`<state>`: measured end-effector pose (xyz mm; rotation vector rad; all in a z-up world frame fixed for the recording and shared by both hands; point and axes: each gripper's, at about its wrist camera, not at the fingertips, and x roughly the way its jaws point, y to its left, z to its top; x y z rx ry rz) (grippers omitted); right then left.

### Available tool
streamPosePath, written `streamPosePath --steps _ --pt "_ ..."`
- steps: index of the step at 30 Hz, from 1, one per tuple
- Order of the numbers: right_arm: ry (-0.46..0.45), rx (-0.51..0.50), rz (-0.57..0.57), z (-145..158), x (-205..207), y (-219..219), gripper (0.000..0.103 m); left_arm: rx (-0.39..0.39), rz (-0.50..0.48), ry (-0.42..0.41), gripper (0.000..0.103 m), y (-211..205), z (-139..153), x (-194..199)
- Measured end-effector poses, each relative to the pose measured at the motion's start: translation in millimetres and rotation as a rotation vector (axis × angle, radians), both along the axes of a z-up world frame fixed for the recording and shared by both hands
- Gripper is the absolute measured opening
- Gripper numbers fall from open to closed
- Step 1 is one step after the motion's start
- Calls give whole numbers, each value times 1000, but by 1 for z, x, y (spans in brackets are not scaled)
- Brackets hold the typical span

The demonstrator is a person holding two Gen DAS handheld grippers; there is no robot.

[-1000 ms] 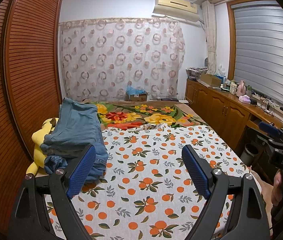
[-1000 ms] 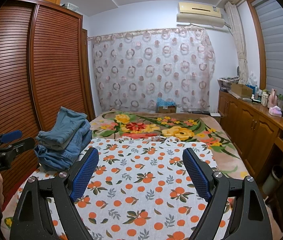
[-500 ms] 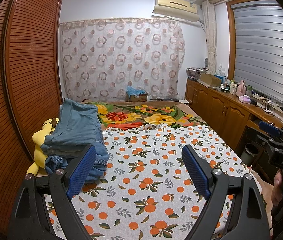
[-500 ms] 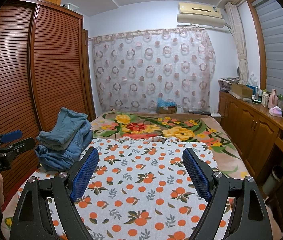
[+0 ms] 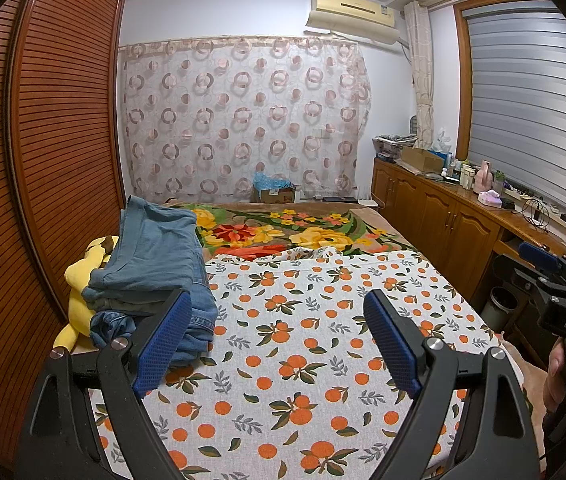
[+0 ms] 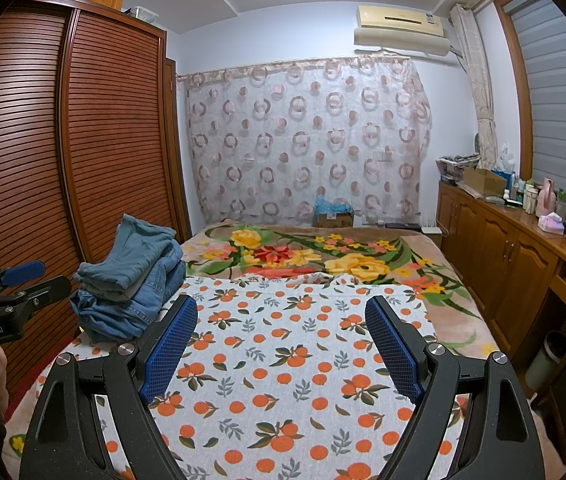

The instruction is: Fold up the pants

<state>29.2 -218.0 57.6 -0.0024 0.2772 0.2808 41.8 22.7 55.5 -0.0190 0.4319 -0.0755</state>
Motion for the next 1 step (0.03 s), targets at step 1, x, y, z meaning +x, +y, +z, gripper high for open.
streamPosePath --steps 1 --pt "0 -1 -1 0 0 0 87 0 0 0 88 -1 0 0"
